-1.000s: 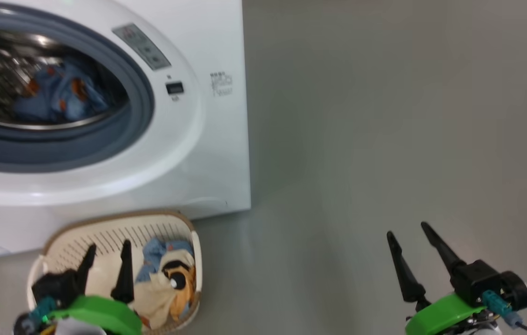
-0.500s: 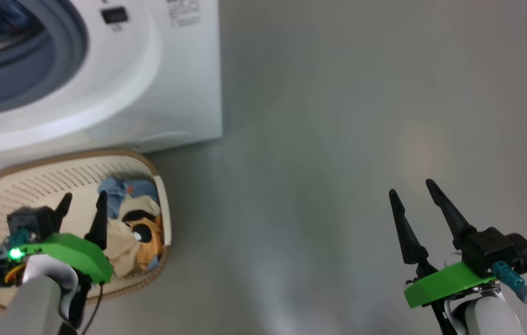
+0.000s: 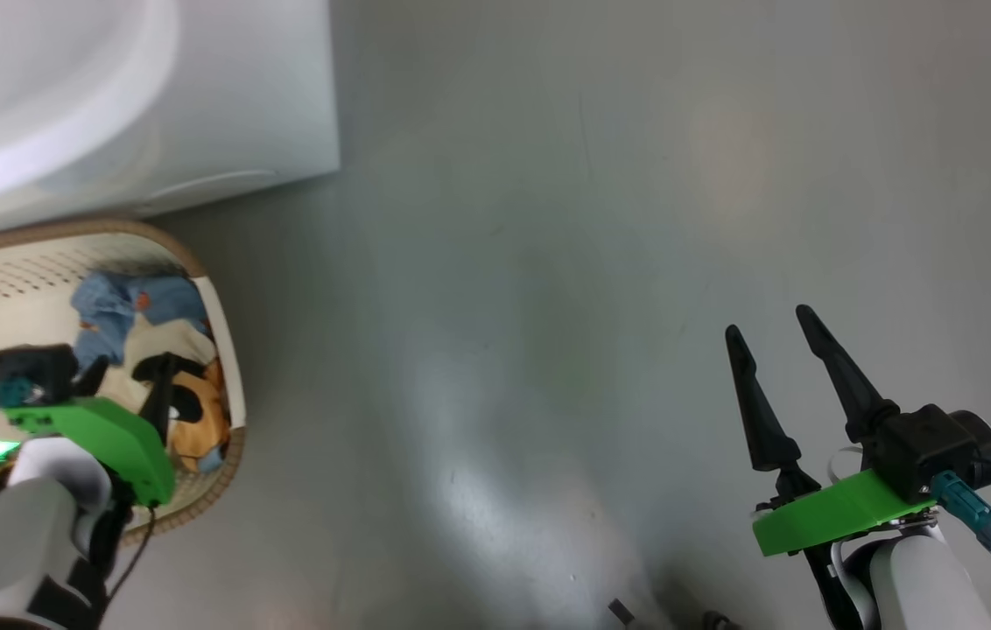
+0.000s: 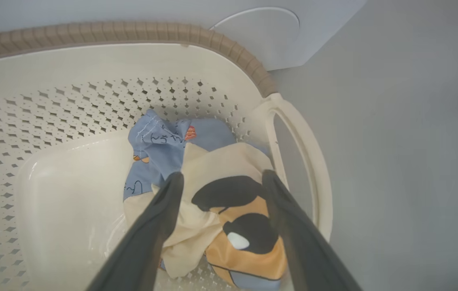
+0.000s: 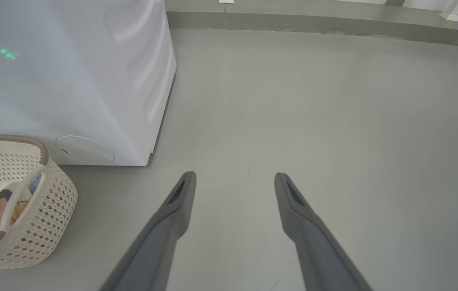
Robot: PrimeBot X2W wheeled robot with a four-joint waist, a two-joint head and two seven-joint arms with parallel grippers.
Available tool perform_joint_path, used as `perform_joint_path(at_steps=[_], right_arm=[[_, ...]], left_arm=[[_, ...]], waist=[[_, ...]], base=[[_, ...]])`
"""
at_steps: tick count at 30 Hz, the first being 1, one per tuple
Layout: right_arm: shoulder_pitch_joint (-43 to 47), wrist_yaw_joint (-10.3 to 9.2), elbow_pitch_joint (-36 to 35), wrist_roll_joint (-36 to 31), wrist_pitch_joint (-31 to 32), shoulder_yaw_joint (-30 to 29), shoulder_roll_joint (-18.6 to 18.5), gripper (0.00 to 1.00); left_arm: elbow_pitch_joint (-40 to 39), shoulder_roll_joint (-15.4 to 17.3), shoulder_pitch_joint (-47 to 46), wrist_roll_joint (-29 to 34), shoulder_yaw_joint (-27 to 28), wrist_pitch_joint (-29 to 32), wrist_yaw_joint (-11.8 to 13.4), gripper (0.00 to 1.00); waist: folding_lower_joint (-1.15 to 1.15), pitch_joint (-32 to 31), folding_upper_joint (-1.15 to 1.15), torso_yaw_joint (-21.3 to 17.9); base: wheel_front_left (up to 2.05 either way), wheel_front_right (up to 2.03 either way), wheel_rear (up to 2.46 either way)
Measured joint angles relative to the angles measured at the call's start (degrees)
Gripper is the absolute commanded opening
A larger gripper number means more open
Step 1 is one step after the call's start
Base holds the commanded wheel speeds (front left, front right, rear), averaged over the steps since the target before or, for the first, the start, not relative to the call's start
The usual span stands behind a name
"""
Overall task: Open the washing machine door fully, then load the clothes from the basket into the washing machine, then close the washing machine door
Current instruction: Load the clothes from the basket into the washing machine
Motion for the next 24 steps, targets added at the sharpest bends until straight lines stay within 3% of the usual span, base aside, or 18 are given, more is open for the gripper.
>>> perform_joint_path(at_steps=[15,24], right_arm=[[-1.1,0.00,-1.0,1.2,0.0,1.3,0.1,1.00],[-1.5,0.00,-2.2,0.4,0.0,0.6,0.2,1.00]], left_arm=[[6.6,2.9,-7.9,-12.0,-3.8,8.3,0.0,1.00],[10.0,3.3,-13.5,-13.7,-5.7,11.2,0.0,1.00]], waist=[[0.00,6.8,0.00,-2.9],[0.00,10.7,0.00,-2.5]], base=[[0.00,0.00,0.00],[0.00,0.00,0.00]])
